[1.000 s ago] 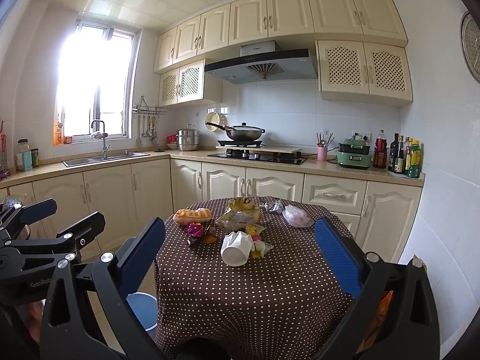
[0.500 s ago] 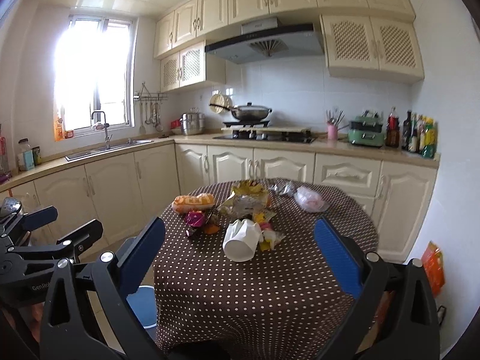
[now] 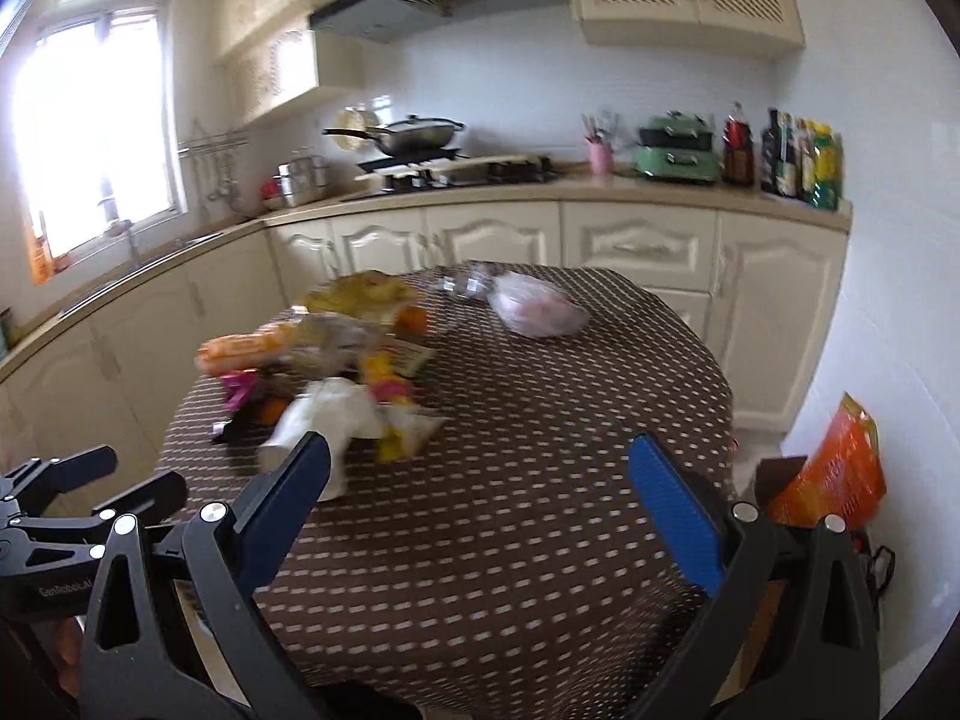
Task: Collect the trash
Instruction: 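Grasp the yellow wrapper with pink band with the right gripper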
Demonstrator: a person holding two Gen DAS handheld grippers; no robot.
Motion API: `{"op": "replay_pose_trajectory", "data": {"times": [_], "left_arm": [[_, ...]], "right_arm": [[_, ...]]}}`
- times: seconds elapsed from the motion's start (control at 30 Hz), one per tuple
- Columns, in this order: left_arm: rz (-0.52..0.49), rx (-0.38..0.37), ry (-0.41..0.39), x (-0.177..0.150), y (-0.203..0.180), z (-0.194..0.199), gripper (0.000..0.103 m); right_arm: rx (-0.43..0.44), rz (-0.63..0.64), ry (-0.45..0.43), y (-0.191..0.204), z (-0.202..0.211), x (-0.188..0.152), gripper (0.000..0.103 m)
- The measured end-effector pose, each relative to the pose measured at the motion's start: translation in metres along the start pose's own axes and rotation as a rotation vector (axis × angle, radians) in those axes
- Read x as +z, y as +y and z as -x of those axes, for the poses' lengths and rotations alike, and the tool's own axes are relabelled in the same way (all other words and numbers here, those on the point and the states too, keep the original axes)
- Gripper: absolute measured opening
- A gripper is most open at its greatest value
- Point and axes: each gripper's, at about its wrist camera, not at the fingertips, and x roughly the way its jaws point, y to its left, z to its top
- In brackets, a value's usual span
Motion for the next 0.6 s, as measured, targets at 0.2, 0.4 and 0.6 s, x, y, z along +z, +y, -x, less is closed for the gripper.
{"op": "replay_pose_trajectory", "data": {"times": [0.2, 0.4, 0.6], "left_arm": [[-0.112, 0.005, 0.049, 0.017, -0.044, -0.054, 0.095], [-0.182, 0.05, 0.082, 0.024, -0.058, -0.086, 0.077], [-0.135, -0.029, 0.066, 0.024, -0.044, -0.085, 0.047]], "right_arm": [[-0.034, -0.07, 0.021, -0.036, -0.021, 0.003, 0.096], [-0.011, -0.08, 0.059, -0.046, -0.043, 0.001, 0.096], [0.037, -0.07, 0.114, -0.038, -0.067, 0.004, 0.096]]}}
